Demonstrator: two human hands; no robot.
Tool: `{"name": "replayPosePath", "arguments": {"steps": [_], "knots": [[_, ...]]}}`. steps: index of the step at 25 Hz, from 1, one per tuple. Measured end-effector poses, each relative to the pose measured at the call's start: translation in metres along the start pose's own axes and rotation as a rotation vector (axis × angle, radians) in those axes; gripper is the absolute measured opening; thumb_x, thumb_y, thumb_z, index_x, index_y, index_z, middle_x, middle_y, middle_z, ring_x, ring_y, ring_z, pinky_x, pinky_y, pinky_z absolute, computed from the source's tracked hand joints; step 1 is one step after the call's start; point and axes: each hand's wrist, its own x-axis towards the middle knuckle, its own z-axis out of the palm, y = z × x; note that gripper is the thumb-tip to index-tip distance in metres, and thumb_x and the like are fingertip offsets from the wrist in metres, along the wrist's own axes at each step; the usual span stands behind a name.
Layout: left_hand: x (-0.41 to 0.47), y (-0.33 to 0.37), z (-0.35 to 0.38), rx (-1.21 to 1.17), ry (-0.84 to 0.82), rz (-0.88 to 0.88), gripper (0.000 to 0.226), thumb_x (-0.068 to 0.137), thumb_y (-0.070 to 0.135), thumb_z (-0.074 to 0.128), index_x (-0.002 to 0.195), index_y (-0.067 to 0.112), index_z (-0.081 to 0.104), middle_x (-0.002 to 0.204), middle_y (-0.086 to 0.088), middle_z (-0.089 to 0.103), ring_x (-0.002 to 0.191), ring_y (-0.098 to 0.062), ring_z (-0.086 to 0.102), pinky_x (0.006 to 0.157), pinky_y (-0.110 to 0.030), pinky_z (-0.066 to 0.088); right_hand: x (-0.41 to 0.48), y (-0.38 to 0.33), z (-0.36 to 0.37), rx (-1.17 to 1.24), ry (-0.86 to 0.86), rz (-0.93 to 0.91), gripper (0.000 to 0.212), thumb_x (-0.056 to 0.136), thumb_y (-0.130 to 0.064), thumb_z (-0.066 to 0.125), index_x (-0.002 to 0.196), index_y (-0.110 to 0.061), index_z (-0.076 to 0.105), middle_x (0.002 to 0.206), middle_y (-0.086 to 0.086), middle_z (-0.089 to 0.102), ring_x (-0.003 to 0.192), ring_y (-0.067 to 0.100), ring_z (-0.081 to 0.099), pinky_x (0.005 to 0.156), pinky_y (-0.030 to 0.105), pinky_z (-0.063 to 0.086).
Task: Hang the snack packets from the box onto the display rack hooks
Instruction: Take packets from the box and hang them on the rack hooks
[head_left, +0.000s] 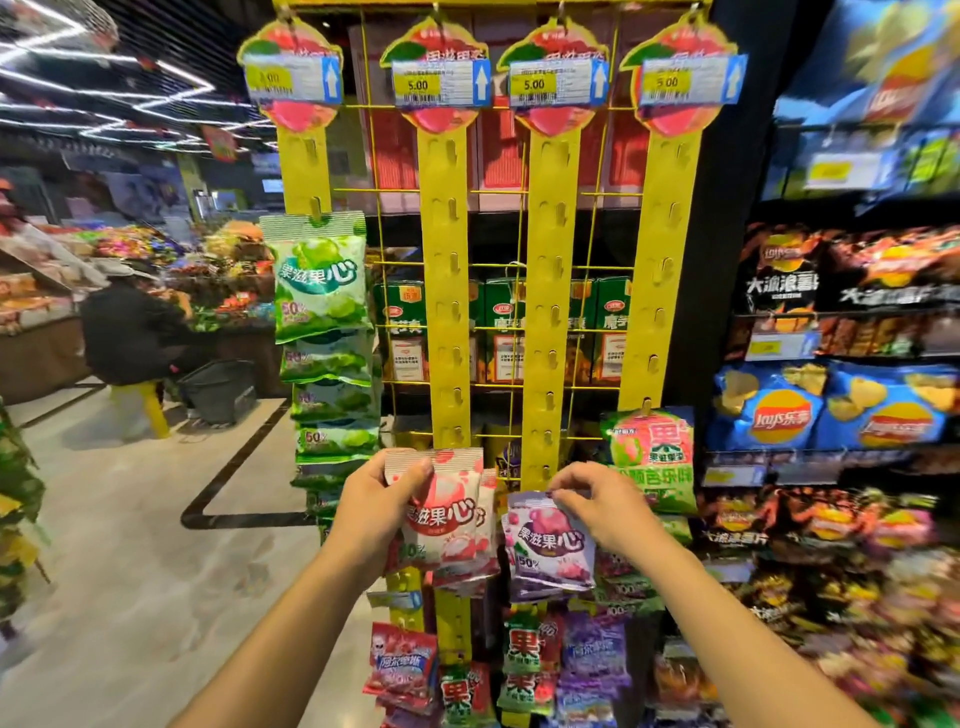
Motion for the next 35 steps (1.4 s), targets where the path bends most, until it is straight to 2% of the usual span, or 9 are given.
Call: {"name": "replayPosePath", "arguments": {"steps": [4, 7, 11, 15, 21, 26, 35], "knots": [[0.01, -0.001, -0.007, 0.018, 0.015, 0.023, 0.013, 0.101, 0.02, 0.067, 0.11, 0.01, 0.069, 0.094, -0.014, 0.081, 0.085, -0.033, 0.079, 0.077, -0.05, 0.065, 0.019, 0.008, 0.003, 0.101, 0.048, 0.04, 0.012, 0.094, -0.016, 0.07, 0.089, -0.027, 0.069, 0.091, -0.01, 0.07, 0.09, 0.008, 0.064, 0.081, 0.026, 0.05], [0.015, -0.002, -0.005, 0.016, 0.016, 0.043, 0.015, 0.101, 0.02, 0.068, 0.111, 0.009, 0.07, 0.095, -0.014, 0.081, 0.089, -0.035, 0.079, 0.081, -0.054, 0.064, 0.029, 0.01, 0.003, 0.119, 0.073, 0.034, 0.016, 0.093, -0.016, 0.071, 0.085, -0.03, 0.069, 0.087, -0.012, 0.07, 0.086, 0.002, 0.063, 0.074, 0.018, 0.047], [0.02, 0.0, -0.001, -0.004, 0.003, 0.047, 0.012, 0.101, 0.019, 0.067, 0.11, 0.011, 0.07, 0.094, -0.011, 0.081, 0.086, -0.031, 0.08, 0.071, -0.043, 0.065, 0.041, 0.011, 0.007, 0.166, 0.126, 0.075, 0.014, 0.092, -0.016, 0.072, 0.083, -0.025, 0.067, 0.084, -0.003, 0.069, 0.081, 0.016, 0.066, 0.067, 0.023, 0.053], [0.026, -0.003, 0.001, -0.014, -0.001, 0.039, 0.013, 0.101, 0.018, 0.067, 0.111, 0.009, 0.069, 0.095, -0.012, 0.081, 0.086, -0.031, 0.08, 0.071, -0.042, 0.065, 0.046, 0.012, 0.01, 0.195, 0.199, 0.091, 0.015, 0.09, -0.017, 0.074, 0.084, -0.019, 0.061, 0.084, -0.002, 0.064, 0.073, 0.009, 0.06, 0.057, 0.014, 0.042], [0.03, -0.007, 0.003, -0.026, -0.002, 0.029, 0.011, 0.101, 0.017, 0.067, 0.108, 0.009, 0.069, 0.094, -0.014, 0.081, 0.085, -0.032, 0.079, 0.07, -0.042, 0.065, 0.05, 0.017, 0.016, 0.189, 0.294, 0.12, 0.021, 0.087, -0.017, 0.078, 0.084, -0.016, 0.057, 0.077, -0.001, 0.059, 0.068, 0.012, 0.056, 0.058, 0.026, 0.045], [0.03, -0.01, 0.005, -0.034, -0.028, 0.023, 0.014, 0.101, 0.016, 0.066, 0.112, 0.007, 0.068, 0.094, -0.015, 0.081, 0.084, -0.032, 0.08, 0.064, -0.038, 0.065, 0.051, 0.017, 0.024, 0.134, 0.349, 0.119, 0.026, 0.087, -0.017, 0.078, 0.08, -0.017, 0.053, 0.071, 0.001, 0.062, 0.066, 0.019, 0.062, 0.06, 0.037, 0.05], [0.028, -0.018, 0.006, -0.068, -0.03, -0.004, 0.014, 0.102, 0.014, 0.065, 0.113, 0.007, 0.068, 0.096, -0.015, 0.081, 0.083, -0.028, 0.08, 0.061, -0.033, 0.063, 0.045, 0.02, 0.033, -0.004, 0.331, 0.112, 0.028, 0.09, -0.02, 0.075, 0.081, -0.017, 0.049, 0.068, -0.001, 0.058, 0.061, 0.013, 0.054, 0.051, 0.026, 0.036]]}}
